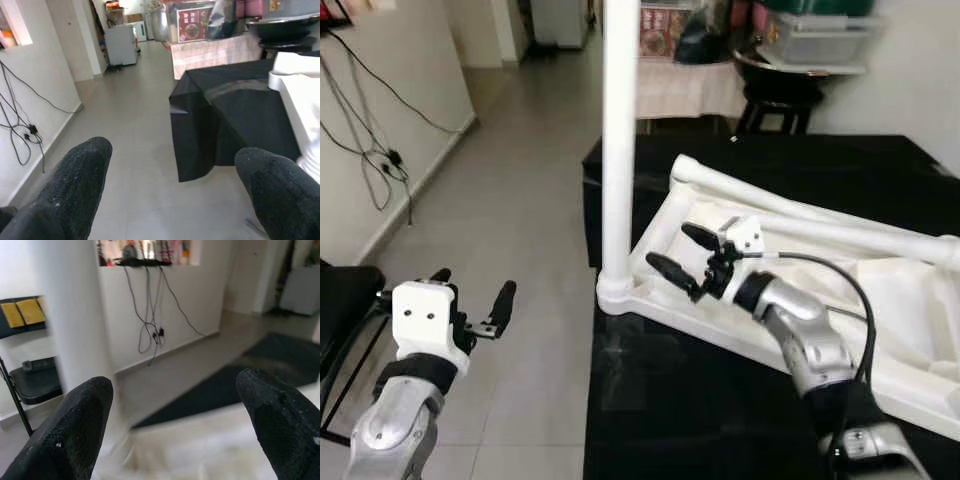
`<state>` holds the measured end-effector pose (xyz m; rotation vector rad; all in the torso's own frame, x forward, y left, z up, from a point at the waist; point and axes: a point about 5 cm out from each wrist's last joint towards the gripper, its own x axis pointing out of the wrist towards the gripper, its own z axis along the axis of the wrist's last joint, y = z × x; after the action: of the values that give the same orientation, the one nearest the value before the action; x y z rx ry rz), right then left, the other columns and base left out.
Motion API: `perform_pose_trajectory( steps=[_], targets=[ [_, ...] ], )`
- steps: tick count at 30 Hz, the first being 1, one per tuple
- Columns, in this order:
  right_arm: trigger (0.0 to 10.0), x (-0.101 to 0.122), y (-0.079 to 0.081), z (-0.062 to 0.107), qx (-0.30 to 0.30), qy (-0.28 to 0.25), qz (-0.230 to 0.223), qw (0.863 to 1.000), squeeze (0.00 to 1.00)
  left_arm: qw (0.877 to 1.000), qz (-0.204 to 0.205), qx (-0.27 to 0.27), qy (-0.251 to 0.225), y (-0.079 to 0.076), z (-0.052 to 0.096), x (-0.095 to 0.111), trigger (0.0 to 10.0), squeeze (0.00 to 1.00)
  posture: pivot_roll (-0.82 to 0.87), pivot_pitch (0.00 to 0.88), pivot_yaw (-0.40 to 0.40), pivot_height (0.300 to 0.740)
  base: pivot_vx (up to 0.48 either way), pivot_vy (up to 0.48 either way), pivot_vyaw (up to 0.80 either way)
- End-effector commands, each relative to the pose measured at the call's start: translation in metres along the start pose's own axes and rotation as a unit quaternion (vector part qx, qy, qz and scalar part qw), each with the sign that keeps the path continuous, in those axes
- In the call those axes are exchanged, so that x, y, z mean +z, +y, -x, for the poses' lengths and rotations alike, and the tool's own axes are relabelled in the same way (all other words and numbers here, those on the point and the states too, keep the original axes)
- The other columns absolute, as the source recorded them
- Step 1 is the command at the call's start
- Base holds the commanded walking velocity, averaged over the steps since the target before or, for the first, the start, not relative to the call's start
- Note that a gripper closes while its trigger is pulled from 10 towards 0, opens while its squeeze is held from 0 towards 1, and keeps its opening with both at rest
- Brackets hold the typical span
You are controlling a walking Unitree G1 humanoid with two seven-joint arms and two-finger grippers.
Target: Building children table
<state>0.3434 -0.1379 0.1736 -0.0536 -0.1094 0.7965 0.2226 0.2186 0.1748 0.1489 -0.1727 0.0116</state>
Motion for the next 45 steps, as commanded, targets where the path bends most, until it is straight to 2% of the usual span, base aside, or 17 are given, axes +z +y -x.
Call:
perform_pose_trajectory(
  steps=[1,4,5,8,11,13,14,17,20,22,23,25,29,31,34,37,45],
  targets=[
    [10.0,0.006,0.001,-0.009,0.028,-0.003,0.012,1.000,0.00,1.000,-0.005,-0.002,0.010,-0.001,0.002,-0.002,10.0,0.00,-0.04,0.077,-0.082,0.740,0.266,0.000,0.00],
    [10.0,0.012,0.001,-0.014,0.062,-0.001,0.017,0.998,0.00,1.000,-0.002,-0.012,0.011,-0.005,0.002,-0.002,10.0,0.00,-0.03,0.082,-0.086,0.740,0.254,0.000,0.00],
    [10.0,0.017,0.006,-0.018,0.113,0.004,0.024,0.993,0.00,0.999,0.012,-0.032,0.014,-0.012,0.003,-0.002,10.0,0.00,-0.03,0.084,-0.088,0.740,0.000,0.000,0.00],
    [10.0,0.024,0.017,-0.022,0.236,0.031,0.044,0.970,0.00,0.984,0.046,-0.167,0.040,-0.047,0.020,-0.004,10.0,0.00,-0.01,0.096,-0.096,0.740,0.000,0.000,0.00],
    [10.0,0.024,0.017,-0.022,0.236,0.031,0.044,0.970,0.00,0.984,0.046,-0.167,0.040,-0.047,0.020,-0.004,10.0,0.00,-0.01,0.096,-0.096,0.740,0.000,0.000,0.00],
    [10.0,0.028,0.008,-0.023,0.248,0.049,0.067,0.965,0.00,0.965,0.063,-0.246,0.063,-0.066,0.038,-0.008,10.0,0.00,0.00,0.106,-0.100,0.740,0.000,0.000,0.00],
    [10.0,0.028,0.008,-0.023,0.248,0.049,0.067,0.965,0.00,0.965,0.063,-0.246,0.063,-0.066,0.038,-0.008,10.0,0.00,0.00,0.106,-0.100,0.740,0.000,0.000,0.00],
    [10.0,0.035,-0.005,-0.020,0.254,0.070,0.087,0.961,0.00,0.952,0.084,-0.286,0.075,-0.077,0.053,-0.009,10.0,0.00,0.00,0.114,-0.103,0.740,0.000,0.000,0.00],
    [10.0,0.036,-0.007,-0.019,0.261,0.076,0.089,0.958,0.00,0.951,0.086,-0.288,0.074,-0.078,0.055,-0.009,10.0,0.00,0.00,0.114,-0.103,0.740,0.000,0.000,0.00],
    [10.0,0.035,-0.005,-0.014,0.303,0.090,0.085,0.945,0.00,0.946,0.091,-0.303,0.070,-0.081,0.059,-0.006,10.0,0.00,0.00,0.115,-0.103,0.740,0.000,0.000,0.00],
    [10.0,0.035,-0.005,-0.014,0.303,0.090,0.085,0.945,0.00,0.946,0.091,-0.303,0.070,-0.081,0.059,-0.006,10.0,0.00,0.00,0.115,-0.103,0.740,0.000,0.000,0.00],
    [10.0,0.037,0.006,-0.012,0.360,0.083,0.070,0.927,0.00,0.943,0.086,-0.314,0.067,-0.083,0.061,-0.004,10.0,0.00,0.00,0.118,-0.103,0.740,0.000,0.000,0.00],
    [10.0,0.039,0.020,-0.016,0.396,0.065,0.057,0.914,0.00,0.944,0.075,-0.314,0.067,-0.082,0.063,-0.004,10.0,0.00,0.00,0.118,-0.103,0.740,0.000,0.000,0.00],
    [10.0,0.039,0.020,-0.016,0.396,0.065,0.057,0.914,0.00,0.944,0.075,-0.314,0.067,-0.082,0.063,-0.004,10.0,0.00,0.00,0.118,-0.103,0.740,0.000,0.000,0.00],
    [10.0,0.043,0.041,-0.035,0.388,0.014,0.055,0.920,0.00,0.958,0.048,-0.273,0.070,-0.075,0.063,-0.007,10.0,0.00,0.00,0.120,-0.099,0.740,0.000,0.000,0.00],
    [10.0,0.039,0.048,-0.040,0.387,0.006,0.050,0.921,0.00,0.962,0.037,-0.260,0.075,-0.072,0.064,-0.010,10.0,0.00,0.01,0.121,-0.101,0.740,0.000,0.000,0.00],
    [10.0,0.035,0.043,-0.041,0.376,0.021,0.061,0.924,0.00,0.963,0.042,-0.257,0.075,-0.070,0.068,-0.007,10.0,0.00,0.00,0.124,-0.106,0.740,0.000,0.000,0.00]
  ],
)
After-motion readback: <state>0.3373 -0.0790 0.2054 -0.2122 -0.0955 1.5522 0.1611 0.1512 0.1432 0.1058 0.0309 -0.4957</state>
